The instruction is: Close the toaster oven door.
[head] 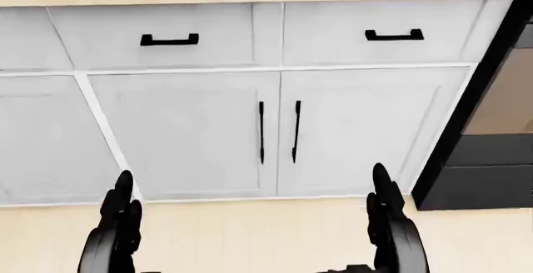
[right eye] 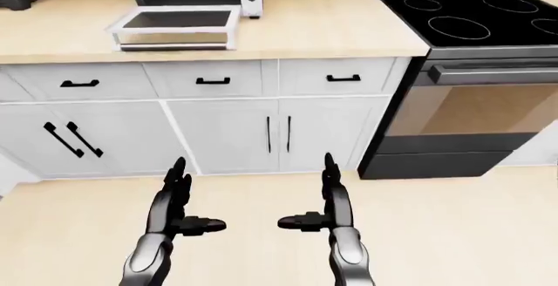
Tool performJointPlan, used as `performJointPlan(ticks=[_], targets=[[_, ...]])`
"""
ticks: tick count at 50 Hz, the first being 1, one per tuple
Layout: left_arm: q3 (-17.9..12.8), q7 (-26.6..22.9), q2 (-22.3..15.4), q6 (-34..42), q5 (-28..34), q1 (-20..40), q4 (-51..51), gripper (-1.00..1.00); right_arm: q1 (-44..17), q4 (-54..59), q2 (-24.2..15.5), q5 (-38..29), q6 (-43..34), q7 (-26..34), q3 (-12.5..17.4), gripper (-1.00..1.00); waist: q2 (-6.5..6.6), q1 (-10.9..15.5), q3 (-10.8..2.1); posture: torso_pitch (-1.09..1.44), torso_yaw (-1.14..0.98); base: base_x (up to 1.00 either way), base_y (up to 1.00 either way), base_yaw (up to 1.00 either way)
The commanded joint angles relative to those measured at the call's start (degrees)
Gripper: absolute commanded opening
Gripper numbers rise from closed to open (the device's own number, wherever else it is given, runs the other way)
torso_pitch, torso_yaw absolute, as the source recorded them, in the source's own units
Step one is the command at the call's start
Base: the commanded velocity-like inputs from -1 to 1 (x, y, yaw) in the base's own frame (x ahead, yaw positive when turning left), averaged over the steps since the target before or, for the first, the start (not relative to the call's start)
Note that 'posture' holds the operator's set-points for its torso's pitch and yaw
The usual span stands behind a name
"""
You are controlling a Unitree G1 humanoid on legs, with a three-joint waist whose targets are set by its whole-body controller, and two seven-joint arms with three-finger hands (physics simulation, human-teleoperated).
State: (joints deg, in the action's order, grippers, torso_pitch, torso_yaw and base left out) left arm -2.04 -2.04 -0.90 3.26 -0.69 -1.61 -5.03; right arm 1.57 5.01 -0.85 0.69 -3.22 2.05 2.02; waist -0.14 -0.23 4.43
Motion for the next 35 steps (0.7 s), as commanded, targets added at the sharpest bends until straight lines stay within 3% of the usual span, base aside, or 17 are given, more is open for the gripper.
performJointPlan(ticks=[1,3,4,5,7,8,17,23,35], targets=[[0.0,-0.5,-0.4,-4.1,-0.1,1.8,4.4,1.00,-1.9,-4.8,-0.2,1.0,3.3,0.3,0.4,1.00,-0.45,-0.1,-0.05,0.00,0.00,0.00,0.00,0.00],[-0.1,-0.8,-0.4,-4.2,-0.2,1.9,4.7,1.00,-2.0,-5.2,-0.3,1.0,3.1,0.0,0.6,1.00,-0.06,0.4,-3.54,0.00,0.00,0.00,0.00,0.00],[0.0,-1.0,-0.3,-4.3,-0.3,1.8,4.9,1.00,-2.1,-5.3,-0.3,1.1,2.9,0.0,0.6,1.00,-0.07,0.4,-3.00,0.00,0.00,0.00,0.00,0.00],[0.0,-1.0,-0.3,-4.5,-0.3,1.9,5.1,1.00,-2.2,-5.3,-0.4,1.0,3.0,0.0,0.5,1.00,-0.37,0.4,-0.98,0.00,0.00,0.00,0.00,0.00],[0.2,-1.2,-0.3,-4.9,0.0,1.8,5.5,1.00,-2.3,-5.8,-0.4,1.3,2.7,0.1,0.6,1.00,-0.45,0.4,-3.98,0.00,0.00,0.00,0.00,0.00],[0.2,-1.2,-0.3,-5.0,0.1,1.8,6.0,1.00,-2.3,-6.5,-0.4,1.3,2.3,0.1,0.7,1.00,-0.46,0.4,-4.29,0.00,0.00,0.00,0.00,0.00],[0.9,-3.3,-0.6,-2.8,-0.3,1.5,11.9,1.00,-2.6,-8.0,-0.4,1.0,1.4,0.1,0.6,1.00,-0.29,0.5,-4.82,0.00,0.00,0.00,0.00,0.00],[-0.3,-3.3,-0.8,-1.7,0.0,2.6,13.5,1.00,-3.5,-11.5,-0.7,0.6,-1.0,0.3,0.4,1.00,-0.26,0.5,-5.23,0.00,0.00,0.00,0.00,0.00],[-0.8,-2.9,-0.9,1.2,-0.1,3.6,16.4,1.00,-4.8,-14.5,-1.0,0.7,-3.4,0.7,1.0,1.00,-0.25,0.5,-4.96,0.00,0.00,0.00,0.00,0.00]])
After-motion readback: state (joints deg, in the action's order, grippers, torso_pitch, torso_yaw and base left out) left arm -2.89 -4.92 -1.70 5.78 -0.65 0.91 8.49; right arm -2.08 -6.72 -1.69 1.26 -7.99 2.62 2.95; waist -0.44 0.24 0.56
